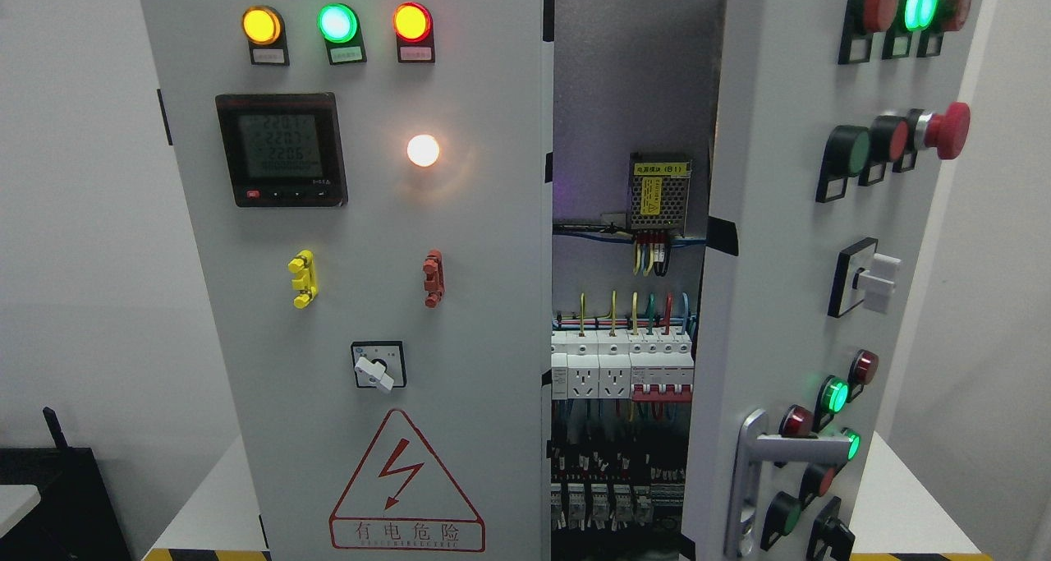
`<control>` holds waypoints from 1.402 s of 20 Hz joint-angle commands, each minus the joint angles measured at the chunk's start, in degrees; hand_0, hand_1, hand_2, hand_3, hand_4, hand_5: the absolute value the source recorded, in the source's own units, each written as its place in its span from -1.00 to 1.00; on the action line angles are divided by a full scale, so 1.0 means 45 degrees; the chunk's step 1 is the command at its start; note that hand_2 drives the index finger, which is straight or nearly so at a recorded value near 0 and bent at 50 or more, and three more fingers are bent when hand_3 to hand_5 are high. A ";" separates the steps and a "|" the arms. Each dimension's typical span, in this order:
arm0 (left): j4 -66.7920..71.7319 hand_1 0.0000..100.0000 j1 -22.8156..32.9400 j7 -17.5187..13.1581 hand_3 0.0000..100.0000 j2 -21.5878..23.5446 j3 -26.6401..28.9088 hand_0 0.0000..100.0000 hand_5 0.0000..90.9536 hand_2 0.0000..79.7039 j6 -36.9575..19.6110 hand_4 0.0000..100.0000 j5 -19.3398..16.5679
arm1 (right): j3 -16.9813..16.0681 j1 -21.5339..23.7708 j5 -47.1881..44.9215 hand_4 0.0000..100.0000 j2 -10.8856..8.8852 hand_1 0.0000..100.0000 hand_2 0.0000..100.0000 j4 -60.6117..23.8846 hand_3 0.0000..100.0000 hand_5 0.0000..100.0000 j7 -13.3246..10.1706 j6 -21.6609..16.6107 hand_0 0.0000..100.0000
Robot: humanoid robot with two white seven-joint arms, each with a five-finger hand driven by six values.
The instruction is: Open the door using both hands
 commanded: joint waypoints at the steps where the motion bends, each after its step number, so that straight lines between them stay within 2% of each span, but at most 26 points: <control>1: 0.0005 -1.00 0.0000 -0.0007 -1.00 0.0000 0.0294 -1.00 -1.00 -1.00 0.0008 -0.94 -0.0017 | 0.0000 0.0000 0.0000 -1.00 0.0000 -1.00 -1.00 0.0000 -1.00 -1.00 -0.0003 0.0002 -0.79; 12: -0.0519 -1.00 0.0311 -0.0007 -1.00 0.0175 0.0079 -1.00 -1.00 -1.00 -0.0128 -0.94 -0.0037 | 0.0000 0.0000 0.0000 -1.00 0.0000 -1.00 -1.00 0.0000 -1.00 -1.00 -0.0003 0.0002 -0.79; 15: -0.3519 -1.00 0.2180 -0.0143 -1.00 0.0720 -0.0311 -1.00 -1.00 -1.00 -0.0616 -0.94 0.0021 | 0.0000 0.0000 0.0000 -1.00 0.0000 -1.00 -1.00 0.0000 -1.00 -1.00 -0.0003 0.0002 -0.79; 18: -0.7404 -1.00 0.4699 -0.0766 -1.00 0.1637 -0.0312 -1.00 -1.00 -1.00 -0.1219 -0.94 0.0119 | 0.0000 0.0000 0.0000 -1.00 0.0000 -1.00 -1.00 0.0000 -1.00 -1.00 -0.0003 0.0002 -0.79; 19: -0.8480 -1.00 0.5519 -0.0943 -1.00 0.2047 -0.0293 -1.00 -1.00 -1.00 -0.1842 -0.94 0.0409 | 0.0000 0.0000 0.0000 -1.00 0.0000 -1.00 -1.00 0.0000 -1.00 -1.00 -0.0003 0.0002 -0.79; 20: -0.9323 -1.00 0.6242 -0.1003 -1.00 0.2515 -0.0312 -1.00 -1.00 -1.00 -0.2660 -0.94 0.1031 | 0.0000 0.0000 0.0000 -1.00 0.0000 -1.00 -1.00 0.0000 -1.00 -1.00 -0.0003 0.0002 -0.79; 24: -1.1922 -1.00 0.8413 -0.1003 -1.00 0.4662 -0.0332 -1.00 -1.00 -1.00 -0.5825 -0.94 0.3902 | 0.0000 0.0000 0.0000 -1.00 0.0000 -1.00 -1.00 0.0000 -1.00 -1.00 -0.0003 0.0002 -0.79; 27: -1.3622 -1.00 0.9431 -0.1003 -1.00 0.5565 -0.0078 -1.00 -1.00 -1.00 -0.7352 -0.94 0.5836 | 0.0000 0.0000 0.0000 -1.00 0.0000 -1.00 -1.00 0.0000 -1.00 -1.00 -0.0003 0.0002 -0.79; 28: -1.4247 -1.00 0.9801 -0.1023 -1.00 0.5740 0.0406 -1.00 -1.00 -1.00 -0.7607 -0.94 0.6267 | 0.0000 0.0000 0.0000 -1.00 0.0000 -1.00 -1.00 0.0000 -1.00 -1.00 -0.0003 0.0002 -0.79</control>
